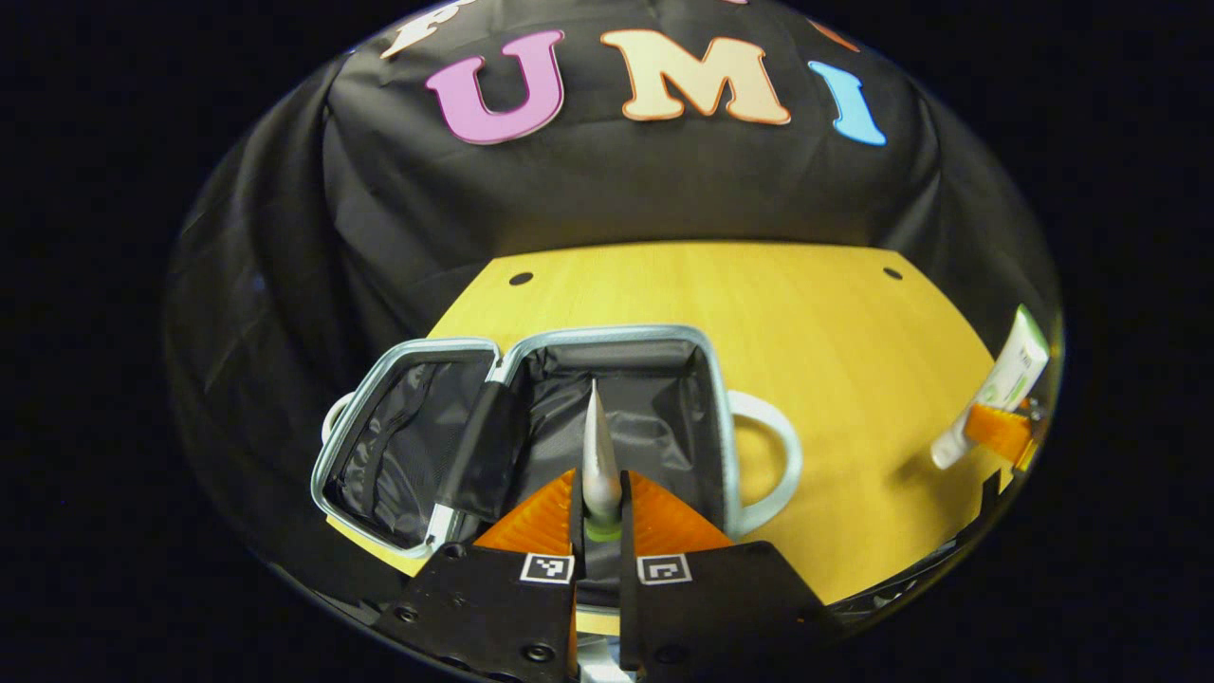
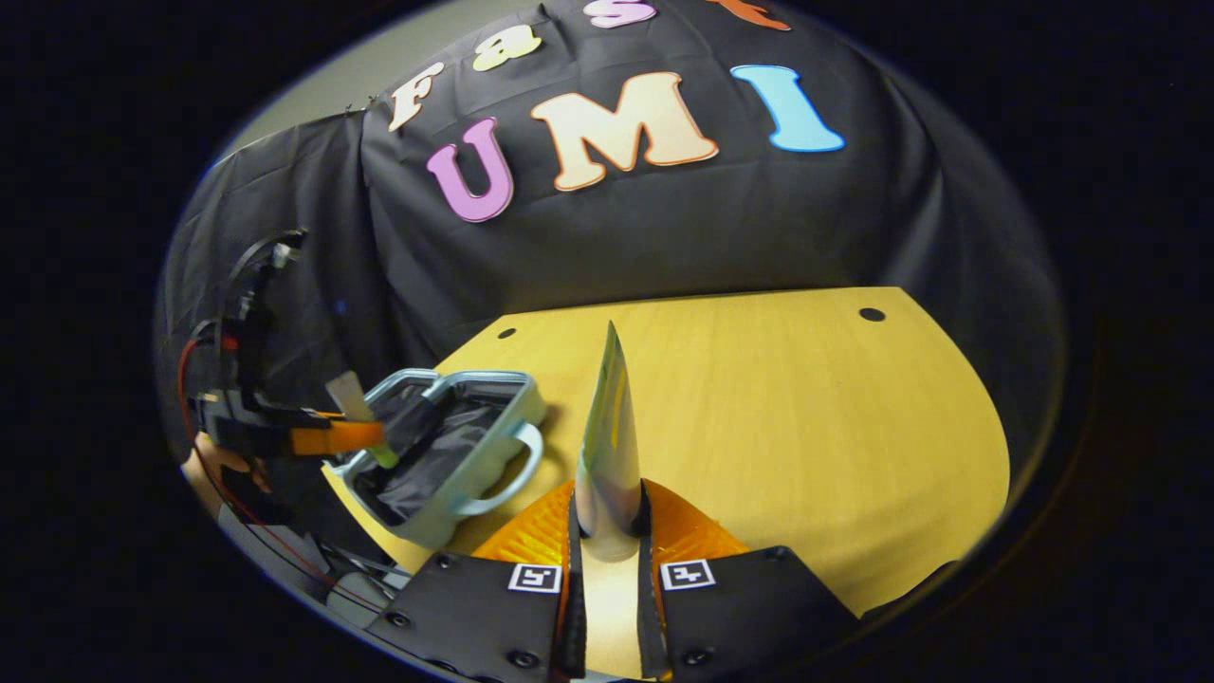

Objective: First open the suitcase, pack the skin care products into it, and then close the suitcase.

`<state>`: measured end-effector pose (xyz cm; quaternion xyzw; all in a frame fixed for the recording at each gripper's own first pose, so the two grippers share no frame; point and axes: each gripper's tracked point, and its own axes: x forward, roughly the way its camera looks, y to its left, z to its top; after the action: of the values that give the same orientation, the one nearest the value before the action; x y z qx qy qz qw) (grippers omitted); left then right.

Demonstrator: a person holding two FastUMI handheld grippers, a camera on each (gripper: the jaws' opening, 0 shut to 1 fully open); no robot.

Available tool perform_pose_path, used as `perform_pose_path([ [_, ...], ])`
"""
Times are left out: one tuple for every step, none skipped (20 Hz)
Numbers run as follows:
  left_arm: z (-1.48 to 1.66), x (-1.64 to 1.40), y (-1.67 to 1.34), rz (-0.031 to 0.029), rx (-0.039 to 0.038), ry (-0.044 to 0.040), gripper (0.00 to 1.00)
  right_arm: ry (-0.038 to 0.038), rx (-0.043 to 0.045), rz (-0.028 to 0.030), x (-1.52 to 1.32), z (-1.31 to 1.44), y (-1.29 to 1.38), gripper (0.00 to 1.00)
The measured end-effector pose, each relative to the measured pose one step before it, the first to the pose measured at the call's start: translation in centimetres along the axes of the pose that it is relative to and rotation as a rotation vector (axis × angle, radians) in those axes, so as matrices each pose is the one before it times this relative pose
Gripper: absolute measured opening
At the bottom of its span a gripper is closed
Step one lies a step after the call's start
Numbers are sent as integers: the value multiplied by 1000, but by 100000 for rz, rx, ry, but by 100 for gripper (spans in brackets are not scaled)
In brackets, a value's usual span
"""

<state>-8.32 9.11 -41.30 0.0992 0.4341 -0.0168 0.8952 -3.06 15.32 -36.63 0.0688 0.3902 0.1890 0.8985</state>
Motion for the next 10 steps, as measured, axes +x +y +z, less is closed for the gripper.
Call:
perform_pose_path([
  [-997,928,452,-1808,937,3970,10,89,-364,2337,321,337,2143,23],
  [-791,837,376,-1825,385,3242,10,549,-416,2295,339,33,2111,23],
  [-898,939,449,-1909,263,3776,10,1156,305,1690,619,-71,1882,23],
  [-695,778,404,-1524,620,2406,10,1039,986,1632,657,-75,1720,23],
  [-376,643,412,-912,651,1417,10,1213,1100,1699,662,-111,1657,23],
  [-163,693,369,-1127,545,680,10,1366,408,1413,839,-270,1474,23],
  [-163,537,201,-1339,230,723,10,1643,-536,1101,758,-224,1203,24],
  [-281,458,213,-841,-389,1254,10,2248,-613,842,712,-420,1023,23],
  [-295,358,-1,-1315,-716,1213,10,1922,437,541,854,-304,813,23],
  [8,134,44,-1091,-447,83,10,1584,1151,391,562,-248,554,24],
])
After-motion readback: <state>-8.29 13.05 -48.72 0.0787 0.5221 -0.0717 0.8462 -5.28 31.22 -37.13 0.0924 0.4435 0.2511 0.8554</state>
